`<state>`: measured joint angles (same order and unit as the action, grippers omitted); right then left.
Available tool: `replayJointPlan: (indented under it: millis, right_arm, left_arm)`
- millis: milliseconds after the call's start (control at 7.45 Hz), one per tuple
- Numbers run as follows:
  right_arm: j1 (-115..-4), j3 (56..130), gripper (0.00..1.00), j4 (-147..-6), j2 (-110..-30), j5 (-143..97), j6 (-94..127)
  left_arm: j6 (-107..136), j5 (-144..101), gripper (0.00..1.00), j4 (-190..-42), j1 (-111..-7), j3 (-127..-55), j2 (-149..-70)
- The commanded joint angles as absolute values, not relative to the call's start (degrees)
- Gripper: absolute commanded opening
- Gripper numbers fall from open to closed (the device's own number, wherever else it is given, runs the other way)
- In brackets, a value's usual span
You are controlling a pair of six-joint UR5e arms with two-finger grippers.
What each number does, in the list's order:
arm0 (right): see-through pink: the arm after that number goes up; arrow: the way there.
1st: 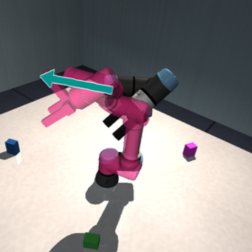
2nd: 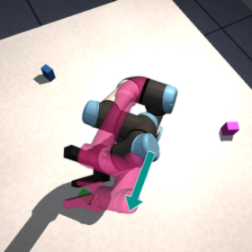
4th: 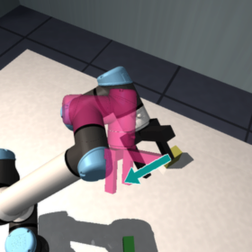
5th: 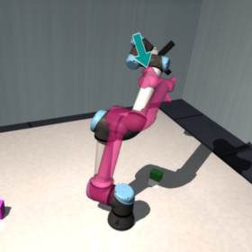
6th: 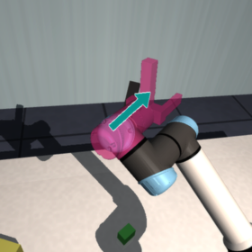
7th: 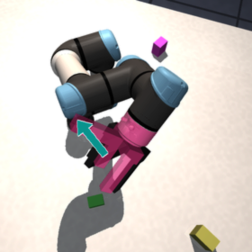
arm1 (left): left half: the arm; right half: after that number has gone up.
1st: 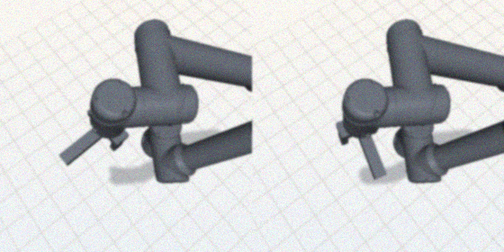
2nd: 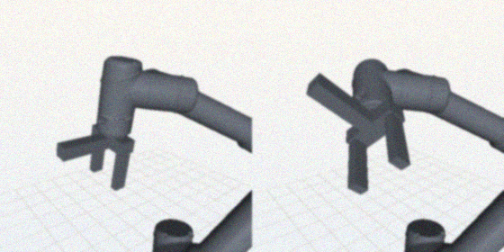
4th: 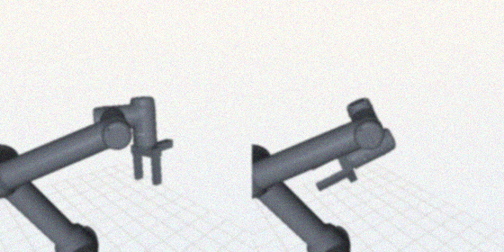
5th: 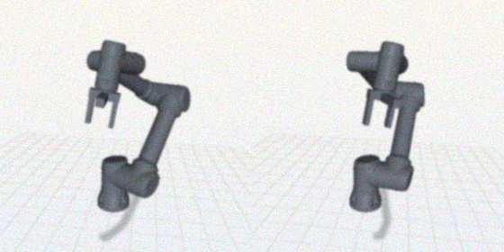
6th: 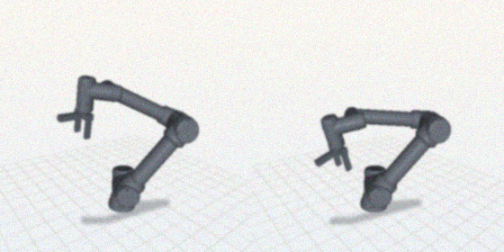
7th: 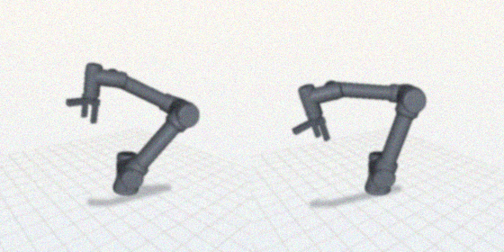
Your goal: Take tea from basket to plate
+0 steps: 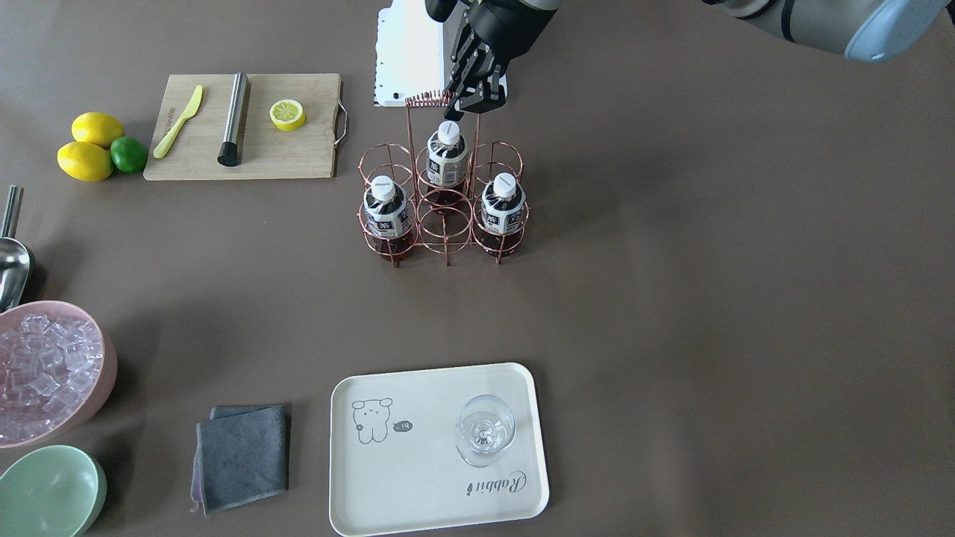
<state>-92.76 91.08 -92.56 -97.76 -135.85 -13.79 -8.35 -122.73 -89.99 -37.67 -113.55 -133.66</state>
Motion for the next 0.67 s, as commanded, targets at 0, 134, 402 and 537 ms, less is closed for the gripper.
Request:
replayJointPlan:
  millis: [0, 134, 402, 537]
  right_arm:
    - [-93.1, 91.7, 1.0, -92.5, -97.0, -137.3, -13.5]
    - [-93.0, 91.5, 1.0, -92.7, -95.8, -139.7, -13.0]
    - [-89.1, 91.7, 1.0, -92.9, -91.7, -140.8, -3.9]
    - [-85.2, 91.6, 1.0, -93.1, -88.8, -140.7, 1.7]
  left_arm:
    - [-7.7, -122.7, 0.0, -90.4, -37.1, -113.6, -133.6]
    - [-7.7, -122.7, 0.0, -90.4, -37.1, -113.6, -133.5]
    - [-7.7, -122.6, 0.0, -90.4, -37.1, -113.6, -133.5]
    - [-7.7, -122.7, 0.0, -90.4, -37.2, -113.6, -133.4]
